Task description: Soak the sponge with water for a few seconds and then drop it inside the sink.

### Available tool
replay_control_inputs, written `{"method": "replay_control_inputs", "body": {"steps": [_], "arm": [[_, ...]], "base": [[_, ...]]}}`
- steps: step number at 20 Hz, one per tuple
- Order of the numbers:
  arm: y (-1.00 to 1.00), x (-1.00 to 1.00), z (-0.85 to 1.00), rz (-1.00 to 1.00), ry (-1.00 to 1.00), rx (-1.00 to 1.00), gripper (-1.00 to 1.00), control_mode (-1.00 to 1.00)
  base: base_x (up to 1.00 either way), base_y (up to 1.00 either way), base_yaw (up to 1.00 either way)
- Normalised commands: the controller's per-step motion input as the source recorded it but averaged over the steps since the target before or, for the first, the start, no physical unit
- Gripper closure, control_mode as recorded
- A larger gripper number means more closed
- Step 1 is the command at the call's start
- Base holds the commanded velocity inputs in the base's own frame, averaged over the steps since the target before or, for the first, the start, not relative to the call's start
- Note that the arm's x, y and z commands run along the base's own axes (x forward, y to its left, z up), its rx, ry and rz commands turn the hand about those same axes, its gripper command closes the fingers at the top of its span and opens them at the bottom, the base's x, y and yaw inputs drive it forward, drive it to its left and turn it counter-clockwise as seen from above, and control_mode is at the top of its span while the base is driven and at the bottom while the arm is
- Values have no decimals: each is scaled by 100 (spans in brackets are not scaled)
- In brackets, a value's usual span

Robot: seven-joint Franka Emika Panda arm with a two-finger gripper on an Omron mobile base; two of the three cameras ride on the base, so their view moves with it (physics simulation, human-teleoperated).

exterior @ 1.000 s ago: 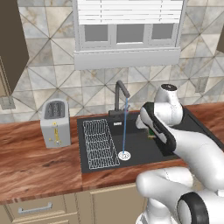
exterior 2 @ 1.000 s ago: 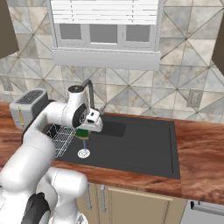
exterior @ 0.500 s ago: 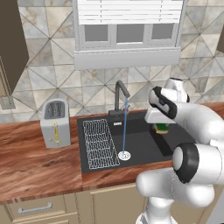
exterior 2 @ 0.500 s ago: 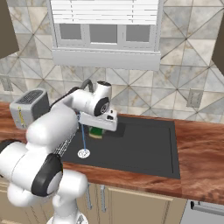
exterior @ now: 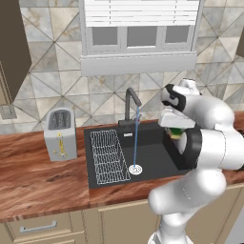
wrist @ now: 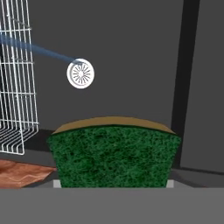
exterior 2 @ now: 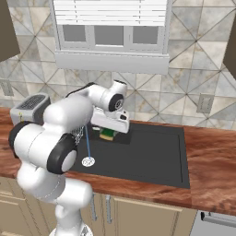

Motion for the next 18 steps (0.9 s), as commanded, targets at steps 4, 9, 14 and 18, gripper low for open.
{"method": "replay_control_inputs", "body": {"steps": [4,9,14,18], "arm": [[0,28,-34,0,0,0,100,-100],[0,34,-45,0,0,0,100,-100],[1,19,-35,0,0,0,100,-100],[5,0,-23,0,0,0,100,-100]], "base": [[0,0,0],[0,0,0],[0,0,0],[0,0,0]]}}
